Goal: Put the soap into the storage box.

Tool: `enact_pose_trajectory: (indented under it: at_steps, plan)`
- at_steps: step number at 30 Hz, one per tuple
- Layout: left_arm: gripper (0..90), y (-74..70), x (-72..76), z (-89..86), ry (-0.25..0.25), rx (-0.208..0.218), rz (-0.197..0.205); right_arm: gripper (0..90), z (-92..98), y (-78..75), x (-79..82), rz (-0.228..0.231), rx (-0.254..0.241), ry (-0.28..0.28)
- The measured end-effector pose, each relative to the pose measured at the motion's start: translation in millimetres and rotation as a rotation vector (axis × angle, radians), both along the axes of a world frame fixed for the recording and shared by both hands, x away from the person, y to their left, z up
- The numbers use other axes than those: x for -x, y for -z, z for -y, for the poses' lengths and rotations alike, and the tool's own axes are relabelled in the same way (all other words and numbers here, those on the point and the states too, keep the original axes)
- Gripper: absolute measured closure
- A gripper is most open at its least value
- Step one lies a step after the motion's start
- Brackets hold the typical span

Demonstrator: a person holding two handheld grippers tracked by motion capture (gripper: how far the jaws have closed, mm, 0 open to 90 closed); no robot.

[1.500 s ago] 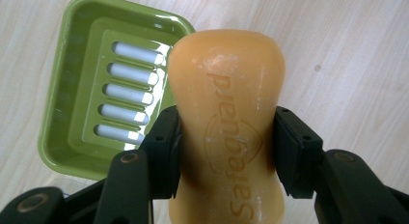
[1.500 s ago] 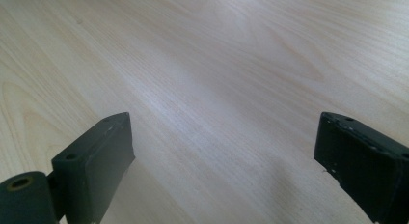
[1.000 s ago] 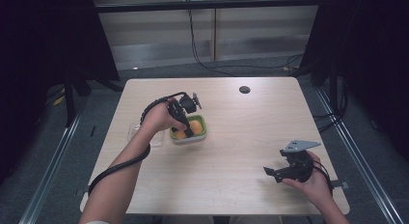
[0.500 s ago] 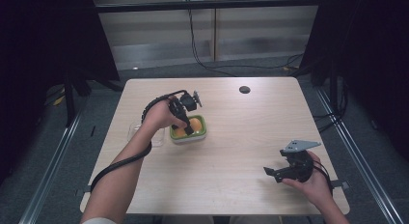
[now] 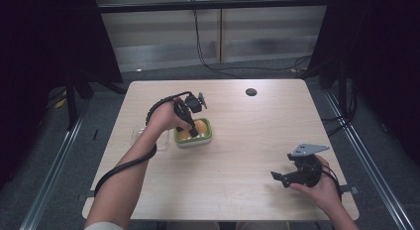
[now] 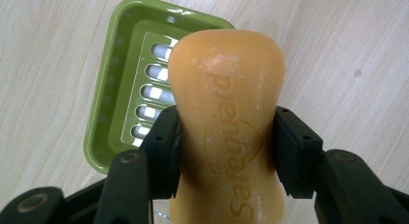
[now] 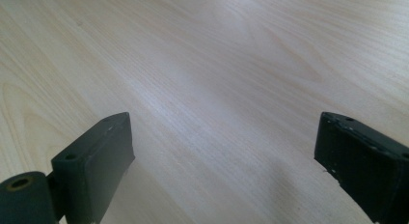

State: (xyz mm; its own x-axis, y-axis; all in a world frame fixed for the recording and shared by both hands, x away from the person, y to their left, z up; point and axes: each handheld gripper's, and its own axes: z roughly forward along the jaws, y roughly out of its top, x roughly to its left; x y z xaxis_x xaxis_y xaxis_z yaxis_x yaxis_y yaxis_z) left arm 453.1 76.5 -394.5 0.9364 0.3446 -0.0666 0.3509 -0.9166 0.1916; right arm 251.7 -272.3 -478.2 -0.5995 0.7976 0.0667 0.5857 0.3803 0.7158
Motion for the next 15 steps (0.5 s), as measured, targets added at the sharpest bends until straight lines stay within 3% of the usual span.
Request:
enact_pose_trajectory:
  at_steps: [9, 10, 11, 15]
  plan:
    - [49.8, -1.0, -3.9, -0.5, 0.008, -0.002, 0.006, 6.2, 0.2, 0.0, 0.0, 0.000, 0.000, -0.001]
    - [49.8, -2.0, -4.8, -0.6, 0.000, -0.007, -0.009, 6.2, 0.1, -0.1, 0.1, -0.001, 0.001, 0.000]
    - [49.8, -0.7, -4.1, -0.7, -0.012, 0.006, 0.009, 6.2, 0.0, -0.1, 0.2, 0.000, 0.000, -0.002]
    - [49.8, -0.6, -6.0, -1.0, -0.010, 0.003, 0.011, 6.2, -0.2, 0.3, 0.0, -0.002, -0.001, -0.003]
